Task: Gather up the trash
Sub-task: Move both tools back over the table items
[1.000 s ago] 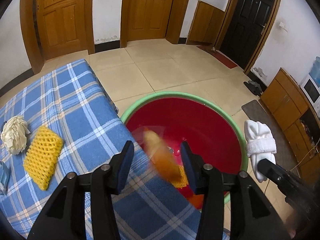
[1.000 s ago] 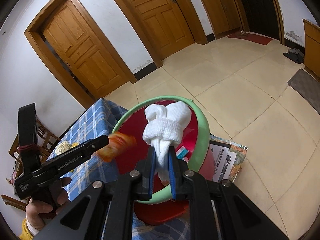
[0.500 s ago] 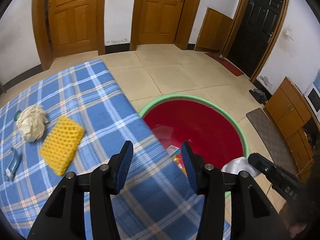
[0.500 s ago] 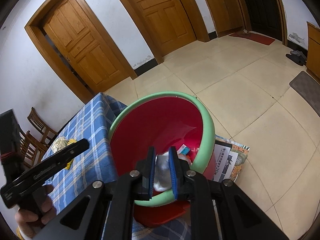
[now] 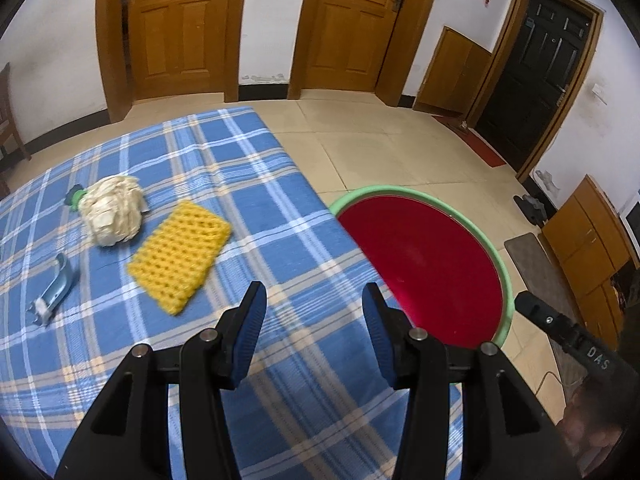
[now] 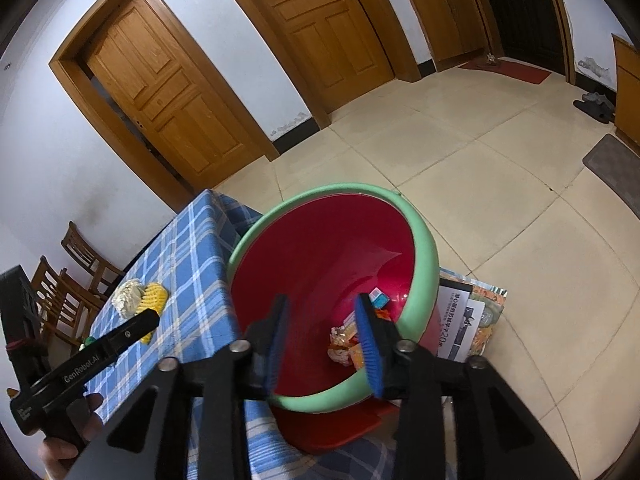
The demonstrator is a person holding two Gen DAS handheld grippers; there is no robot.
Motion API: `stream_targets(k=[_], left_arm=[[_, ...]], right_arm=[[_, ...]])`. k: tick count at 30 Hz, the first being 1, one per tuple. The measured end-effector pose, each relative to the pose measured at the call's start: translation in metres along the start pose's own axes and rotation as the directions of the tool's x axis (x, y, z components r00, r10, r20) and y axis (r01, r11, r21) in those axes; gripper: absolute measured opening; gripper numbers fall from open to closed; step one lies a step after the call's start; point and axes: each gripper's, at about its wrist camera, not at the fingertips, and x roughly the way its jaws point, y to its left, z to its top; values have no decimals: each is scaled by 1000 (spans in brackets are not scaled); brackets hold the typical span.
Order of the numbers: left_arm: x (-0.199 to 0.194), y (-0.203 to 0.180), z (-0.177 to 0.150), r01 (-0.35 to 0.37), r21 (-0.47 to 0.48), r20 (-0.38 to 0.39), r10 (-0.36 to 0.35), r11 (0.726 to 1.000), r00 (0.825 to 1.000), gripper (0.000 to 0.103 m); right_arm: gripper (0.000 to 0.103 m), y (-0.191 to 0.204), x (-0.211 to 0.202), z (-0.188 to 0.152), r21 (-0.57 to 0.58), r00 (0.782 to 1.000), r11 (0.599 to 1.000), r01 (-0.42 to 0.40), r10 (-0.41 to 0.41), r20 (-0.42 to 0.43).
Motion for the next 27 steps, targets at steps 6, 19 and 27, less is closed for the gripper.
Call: stream_targets(k=[6, 19, 27], left_arm=[[-12, 19, -4, -34, -25, 11, 35, 999, 999, 50], [-38, 86, -7, -138, -107, 37, 142, 985, 989, 50], [-48, 129, -7, -205, -136, 36, 212, 969, 977, 50]], right_arm=[[56, 8, 0, -2, -3, 1000, 1000, -8, 8, -7], [83, 29, -1, -5, -28, 1000, 1000, 13, -13, -20], [92, 37, 1, -8, -33, 999, 999, 35, -36, -32]])
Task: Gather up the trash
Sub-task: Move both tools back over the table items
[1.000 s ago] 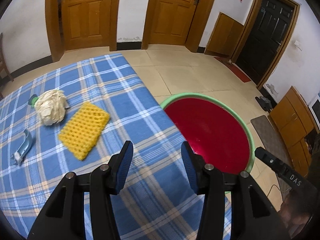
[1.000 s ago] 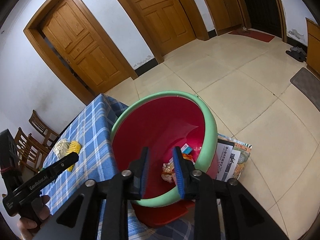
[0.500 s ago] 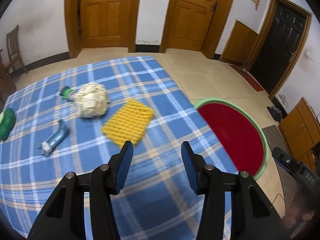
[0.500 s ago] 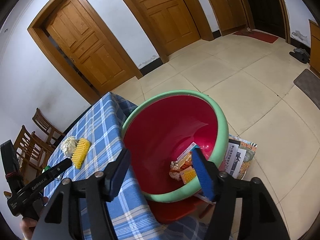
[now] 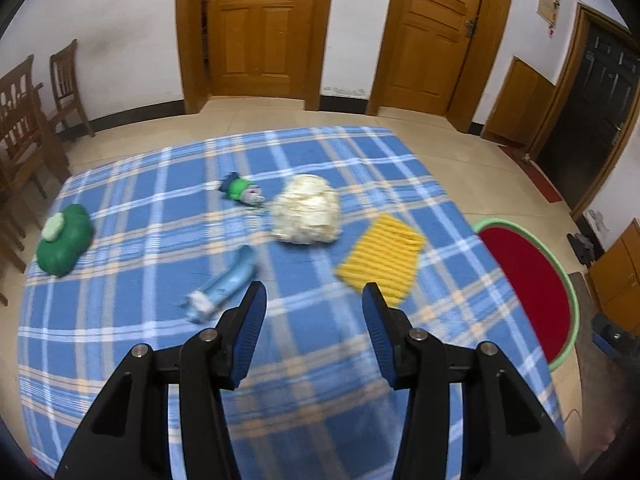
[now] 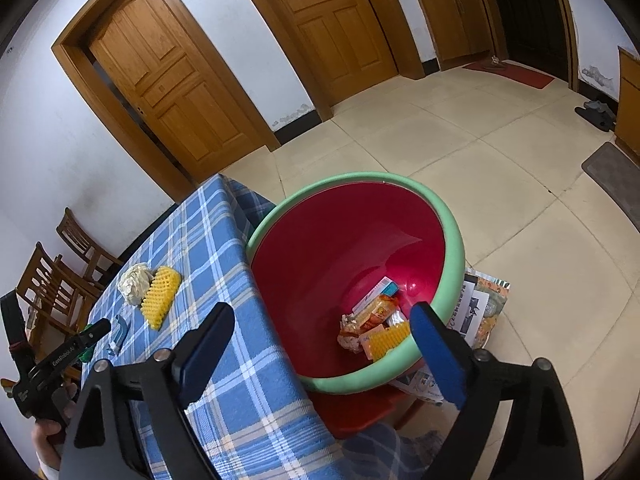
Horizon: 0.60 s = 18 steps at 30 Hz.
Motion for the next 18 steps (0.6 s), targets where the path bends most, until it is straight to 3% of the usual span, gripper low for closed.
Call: stream_targets(k=[8, 18], left_arm=[[11, 41, 4, -63, -18, -17, 63, 998, 998, 50], [37, 59, 0, -42, 1, -61, 42, 999, 997, 50]], right_arm=[[95, 7, 3, -4, 0, 1000, 1000, 14, -14, -16], [95, 19, 3, -8, -18, 998, 999, 51, -51, -30]])
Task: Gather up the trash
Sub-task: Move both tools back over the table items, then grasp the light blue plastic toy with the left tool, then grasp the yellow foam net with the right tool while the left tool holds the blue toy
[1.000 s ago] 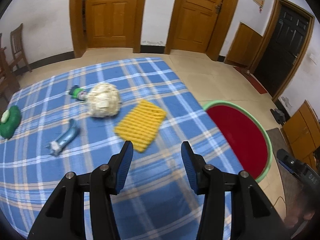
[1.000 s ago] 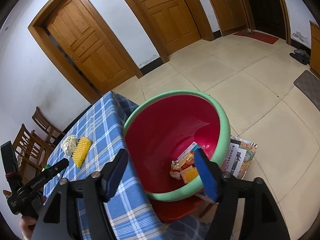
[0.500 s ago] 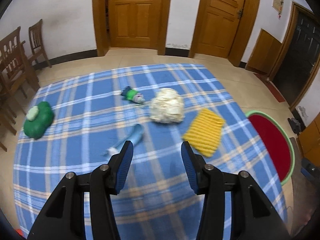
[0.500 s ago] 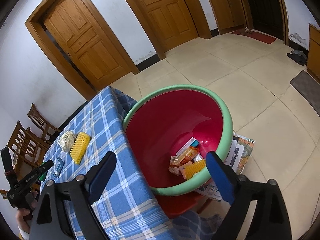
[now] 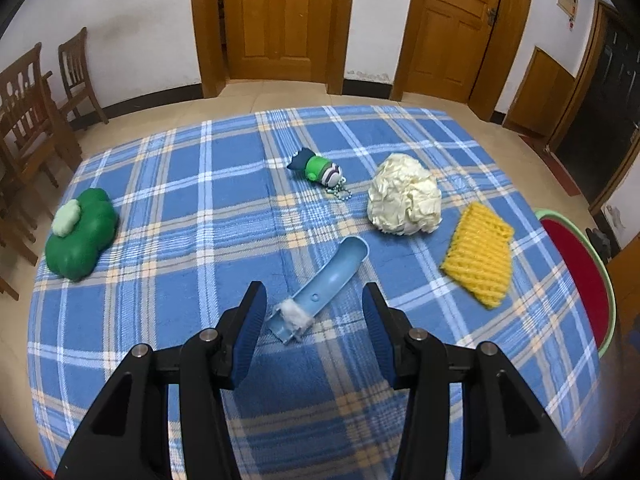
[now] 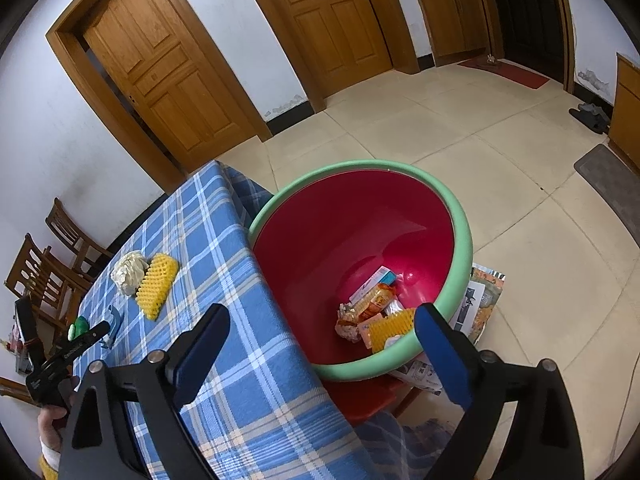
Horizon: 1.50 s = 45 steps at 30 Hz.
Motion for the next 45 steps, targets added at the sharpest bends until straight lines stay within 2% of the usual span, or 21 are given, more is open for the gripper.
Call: stream_targets(k=[9, 15, 20, 22, 31, 37, 45], left_arm=[[16, 1, 0, 28, 27, -15, -28, 999, 1000, 50], [20, 7, -1, 45, 10, -9, -45, 999, 999, 43], [20, 9, -3, 25, 19, 14, -25, 1000, 1000, 22], [21, 11, -3, 16, 16, 24, -16, 1000, 1000, 18], [15, 24, -9, 62, -55, 73, -58, 997, 996, 18], [3, 42, -7, 56, -111, 128, -42, 992, 991, 18], [2, 60, -10, 64, -178, 127, -42, 982, 991, 17]], right_arm=[[95, 12, 1, -2, -12, 999, 999, 35, -35, -1], [95, 23, 5, -2, -38, 999, 998, 40, -40, -6], [95, 42, 11, -1, -75, 999, 997, 32, -33, -15], [95, 51, 12, -2, -93, 999, 995, 28, -29, -16], [95, 104, 30, -2, -194, 1000, 981, 3, -8, -22], [95, 139, 54, -6, -241, 999, 970, -31, 19, -51], [95, 187, 90, -10, -330, 996, 942, -65, 41, -77]])
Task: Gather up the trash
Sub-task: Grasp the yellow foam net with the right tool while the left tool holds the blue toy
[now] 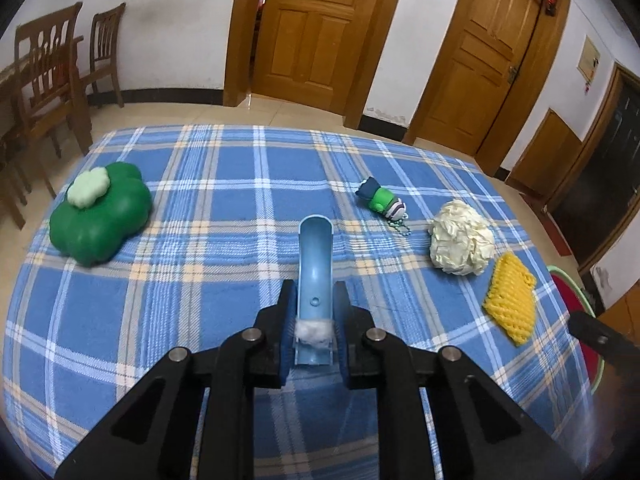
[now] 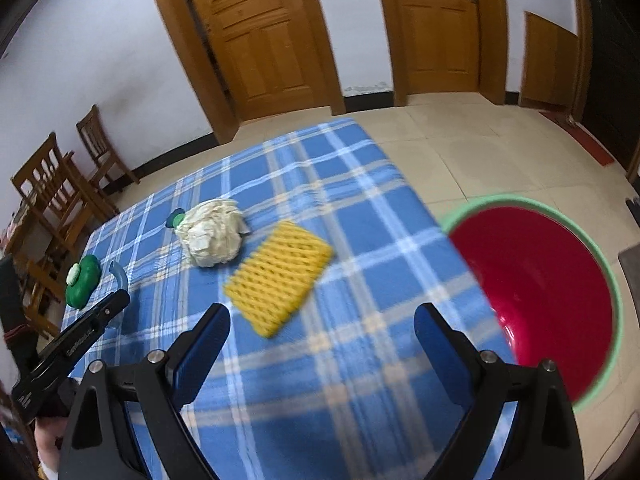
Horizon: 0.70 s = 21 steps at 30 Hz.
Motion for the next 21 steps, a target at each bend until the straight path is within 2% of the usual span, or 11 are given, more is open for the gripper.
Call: stream_targets(k=[6, 11, 13, 21], left_arm=[[1, 6, 0, -2, -18, 2, 2, 1000, 1000, 18], [2, 8, 0, -4, -27, 1, 5, 1000, 1000, 17], [2, 9, -1, -4, -30, 1, 4, 1000, 1000, 17], [2, 8, -1, -2, -27, 1, 2, 1000, 1000, 17]], right_arm=[[95, 23, 31, 8, -62, 1000, 998, 13, -15, -28], [82, 35, 47, 7, -103, 999, 994, 21, -26, -42], [73, 37, 53, 6, -106, 998, 994, 12, -18, -60], [53, 44, 53, 2, -132, 999, 991, 10, -15, -33]])
